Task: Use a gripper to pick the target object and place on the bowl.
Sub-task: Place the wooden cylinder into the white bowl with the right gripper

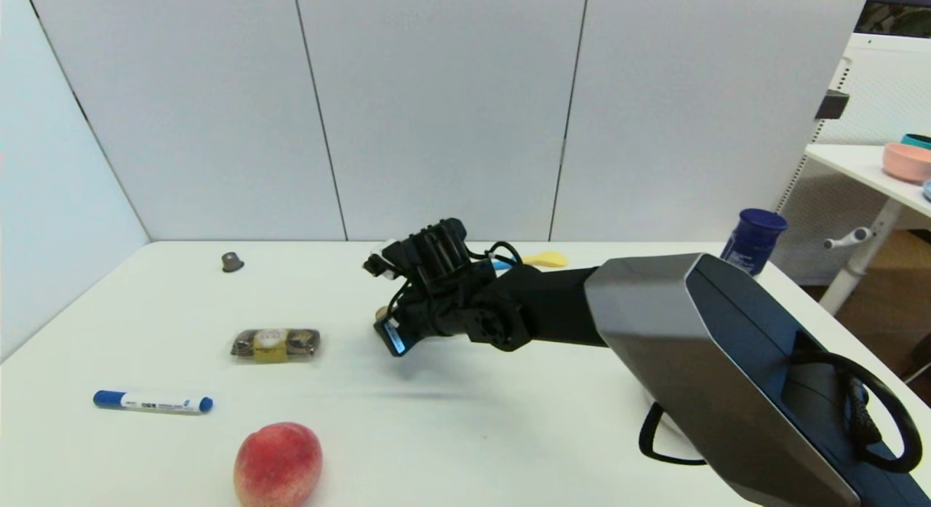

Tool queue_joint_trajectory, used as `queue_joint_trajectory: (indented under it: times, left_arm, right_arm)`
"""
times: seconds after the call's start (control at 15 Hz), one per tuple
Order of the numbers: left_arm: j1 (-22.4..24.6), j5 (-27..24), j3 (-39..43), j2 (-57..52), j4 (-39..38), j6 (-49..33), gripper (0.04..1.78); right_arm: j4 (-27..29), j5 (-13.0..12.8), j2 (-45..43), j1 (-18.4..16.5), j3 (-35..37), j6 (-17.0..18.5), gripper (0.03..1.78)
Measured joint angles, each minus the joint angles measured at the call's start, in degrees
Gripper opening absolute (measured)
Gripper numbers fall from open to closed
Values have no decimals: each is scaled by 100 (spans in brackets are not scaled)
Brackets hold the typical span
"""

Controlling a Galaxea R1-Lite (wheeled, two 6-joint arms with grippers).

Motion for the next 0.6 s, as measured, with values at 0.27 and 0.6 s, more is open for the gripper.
queue_joint_trajectory:
  times: [0.27, 0.6]
  left_arm:
    - [0, 0, 0, 0, 0, 0, 171]
    - [0, 0, 0, 0, 0, -2, 171]
  right_arm:
    - [199, 5, -295, -15, 9, 28, 47]
    - [463, -30, -1117, -182, 132, -10, 47]
